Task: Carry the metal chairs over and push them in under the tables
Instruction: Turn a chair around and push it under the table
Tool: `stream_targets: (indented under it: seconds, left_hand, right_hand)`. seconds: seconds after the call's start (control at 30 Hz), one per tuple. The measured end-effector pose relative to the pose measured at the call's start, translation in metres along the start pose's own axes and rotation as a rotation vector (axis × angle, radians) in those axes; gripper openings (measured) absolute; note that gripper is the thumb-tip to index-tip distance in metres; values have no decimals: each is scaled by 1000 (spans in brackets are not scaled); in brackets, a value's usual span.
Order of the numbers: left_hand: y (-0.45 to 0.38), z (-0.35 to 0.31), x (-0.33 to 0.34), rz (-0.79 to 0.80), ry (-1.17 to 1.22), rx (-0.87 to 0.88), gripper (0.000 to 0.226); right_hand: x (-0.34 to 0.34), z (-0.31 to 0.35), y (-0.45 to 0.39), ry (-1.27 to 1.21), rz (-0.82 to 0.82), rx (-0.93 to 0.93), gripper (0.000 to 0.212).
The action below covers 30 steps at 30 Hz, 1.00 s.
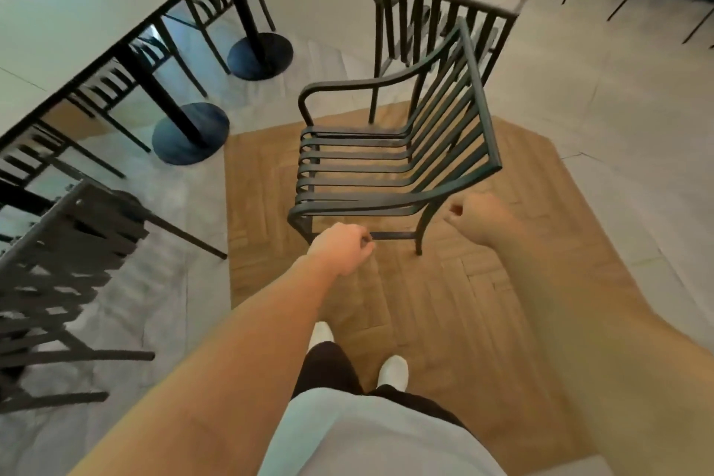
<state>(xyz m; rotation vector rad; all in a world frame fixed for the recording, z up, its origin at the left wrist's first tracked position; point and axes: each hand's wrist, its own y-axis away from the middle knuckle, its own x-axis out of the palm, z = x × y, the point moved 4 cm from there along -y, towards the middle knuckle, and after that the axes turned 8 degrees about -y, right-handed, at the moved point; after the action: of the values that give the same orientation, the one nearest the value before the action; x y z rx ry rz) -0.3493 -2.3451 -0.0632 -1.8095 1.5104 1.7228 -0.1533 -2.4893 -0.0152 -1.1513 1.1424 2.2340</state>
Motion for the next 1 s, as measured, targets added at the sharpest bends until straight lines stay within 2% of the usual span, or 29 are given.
stream_targets:
  seconds: [0.27,0.63,1.0]
  left_hand:
    - [-99,-56,-22,0,-3,28,30]
    - [-254,-68,-83,75,64,25,31]
    - [-321,-51,-122,36,201,-170,34]
  right_hand:
    - [-62,-26,-73,-61,-56,-71,23]
    - [-158,-14,-219,-21,-26,-125,26]
    - [-194,12,-344,98,136,-301,29]
